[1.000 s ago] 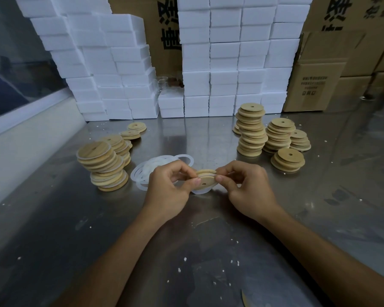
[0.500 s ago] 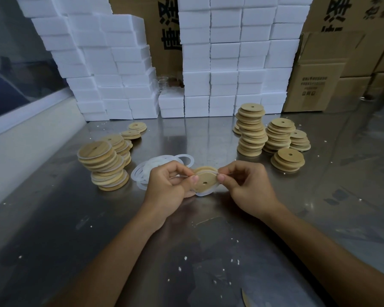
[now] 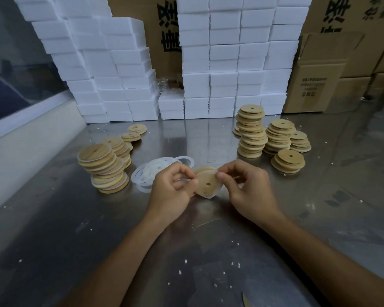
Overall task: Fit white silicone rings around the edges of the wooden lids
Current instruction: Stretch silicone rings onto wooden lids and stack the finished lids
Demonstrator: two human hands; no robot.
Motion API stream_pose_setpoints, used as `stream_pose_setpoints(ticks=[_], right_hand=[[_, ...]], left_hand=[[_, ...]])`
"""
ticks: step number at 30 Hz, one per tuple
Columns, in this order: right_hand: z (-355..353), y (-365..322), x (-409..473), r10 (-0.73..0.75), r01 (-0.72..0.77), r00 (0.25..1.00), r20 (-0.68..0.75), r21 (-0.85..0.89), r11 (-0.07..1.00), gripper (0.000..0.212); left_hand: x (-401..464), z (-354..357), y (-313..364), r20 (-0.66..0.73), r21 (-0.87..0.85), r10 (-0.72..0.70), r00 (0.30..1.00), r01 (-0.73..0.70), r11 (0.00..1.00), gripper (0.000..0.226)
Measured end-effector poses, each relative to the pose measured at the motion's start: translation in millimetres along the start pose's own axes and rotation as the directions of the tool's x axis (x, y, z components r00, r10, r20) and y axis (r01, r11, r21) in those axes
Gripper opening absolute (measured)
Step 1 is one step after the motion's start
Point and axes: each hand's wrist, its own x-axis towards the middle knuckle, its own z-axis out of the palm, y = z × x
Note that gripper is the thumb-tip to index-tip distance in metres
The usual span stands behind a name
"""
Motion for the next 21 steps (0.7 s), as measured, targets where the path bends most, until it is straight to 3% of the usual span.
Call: stream_pose_setpoints(ticks=[3, 6, 9, 13, 21], right_hand=[[-1.4, -4.0, -1.4, -0.175, 0.175, 0.985, 0.016, -0.134, 0.975, 0.007], [1.6, -5.0, -3.4, -0.236, 0.241, 0.970, 0.051, -0.161, 0.957, 0.004], [5.3, -2.9, -3.7, -0.182, 0.184, 0.983, 0.032, -0.119, 0.976, 0.003], [5.6, -1.6, -2.7, -0.170, 0.165, 0.985, -0.043, -0.103, 0.981, 0.004], [1.2, -3.7, 0.7, -0.088, 0.084, 0.994, -0.062, -0.065, 0.994, 0.007]], left_hand=[[-1.3, 5.9, -1.6, 0.038, 0.170, 0.183, 0.982, -0.187, 0.968, 0.020], [-2.4, 8.3, -2.0, 0.028, 0.198, 0.231, 0.973, -0.232, 0.952, 0.016], [-1.8, 6.3, -2.7, 0.007, 0.109, 0.134, 0.991, -0.134, 0.985, 0.024], [-2.1, 5.8, 1.1, 0.021, 0.083, 0.113, 0.993, -0.114, 0.990, 0.028], [-0.6, 5.2, 3.6, 0.061, 0.239, 0.226, 0.972, -0.234, 0.942, 0.029]])
